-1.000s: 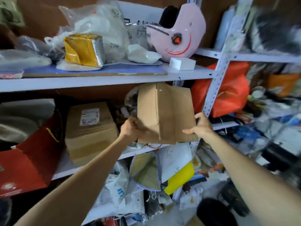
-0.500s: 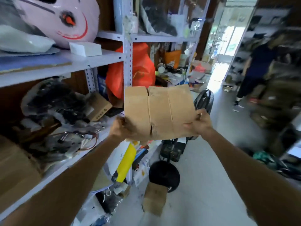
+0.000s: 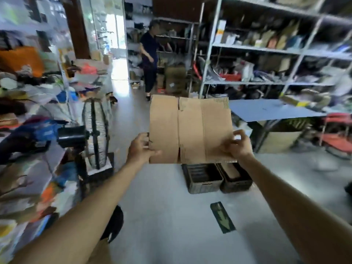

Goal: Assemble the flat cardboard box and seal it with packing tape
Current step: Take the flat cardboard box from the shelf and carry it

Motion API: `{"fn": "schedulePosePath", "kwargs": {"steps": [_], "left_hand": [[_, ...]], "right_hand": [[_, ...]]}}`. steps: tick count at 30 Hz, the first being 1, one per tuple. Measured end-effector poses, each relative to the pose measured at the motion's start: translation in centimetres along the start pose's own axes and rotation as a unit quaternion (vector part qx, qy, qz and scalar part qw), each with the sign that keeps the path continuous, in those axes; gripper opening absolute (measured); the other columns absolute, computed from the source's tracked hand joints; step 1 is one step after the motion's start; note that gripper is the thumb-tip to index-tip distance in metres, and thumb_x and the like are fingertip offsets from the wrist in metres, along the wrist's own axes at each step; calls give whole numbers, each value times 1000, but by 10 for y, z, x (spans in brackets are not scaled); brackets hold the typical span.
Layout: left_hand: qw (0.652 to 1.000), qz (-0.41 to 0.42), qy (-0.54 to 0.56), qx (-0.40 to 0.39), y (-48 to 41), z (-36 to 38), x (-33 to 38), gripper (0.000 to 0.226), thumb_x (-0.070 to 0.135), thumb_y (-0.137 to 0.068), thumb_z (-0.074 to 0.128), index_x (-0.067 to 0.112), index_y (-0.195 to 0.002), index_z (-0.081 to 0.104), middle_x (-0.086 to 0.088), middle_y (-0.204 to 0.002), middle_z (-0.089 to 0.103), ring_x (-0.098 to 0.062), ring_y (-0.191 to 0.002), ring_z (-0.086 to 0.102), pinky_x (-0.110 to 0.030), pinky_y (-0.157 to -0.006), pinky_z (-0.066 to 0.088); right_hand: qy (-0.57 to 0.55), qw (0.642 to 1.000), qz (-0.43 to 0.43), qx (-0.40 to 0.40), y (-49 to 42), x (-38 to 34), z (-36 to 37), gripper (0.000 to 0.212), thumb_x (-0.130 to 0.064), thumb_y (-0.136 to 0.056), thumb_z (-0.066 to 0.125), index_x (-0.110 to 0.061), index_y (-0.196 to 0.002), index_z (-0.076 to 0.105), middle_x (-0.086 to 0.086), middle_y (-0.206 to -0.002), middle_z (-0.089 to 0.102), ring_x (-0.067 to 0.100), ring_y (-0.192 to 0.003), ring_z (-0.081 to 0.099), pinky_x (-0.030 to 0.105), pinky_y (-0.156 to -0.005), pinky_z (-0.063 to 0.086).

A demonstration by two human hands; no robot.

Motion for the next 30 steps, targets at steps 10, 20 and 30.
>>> {"fn": "schedulePosePath", "kwargs": {"steps": [10,20,30], "left_hand": [[978,16,28,-207,-49,287,25,80,-13,-59,80,10,-129,49,-13,-101,63,-17,-79,61,-16,-60,52],[941,7,33,-338,-68,485,21,78,-7,-62,82,21,-127,50,-9,-103,65,-22,-90,63,-22,-63,48],[918,6,20,-395,-195,651,29,81,-2,-64,82,17,-134,46,-13,-111,63,-23,-98,61,-30,-80,48]], "right_hand": [[-40,981,102,161,-30,118,-222,54,11,-69,76,-14,-110,51,17,-94,65,26,-70,61,27,-42,52],[36,952,144,267,-64,223,-340,81,-12,-54,89,-45,-117,50,13,-89,71,35,-83,69,55,-73,58],[68,943,155,286,-232,266,-388,84,-9,-61,88,-27,-133,48,14,-91,72,32,-86,68,44,-75,58]]}}
Point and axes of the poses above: each hand's wrist, its own y-axis away from the middle knuckle, its own z-axis out of the palm, x = y × z, the point moved 4 cm from there along -y, towards the middle knuckle
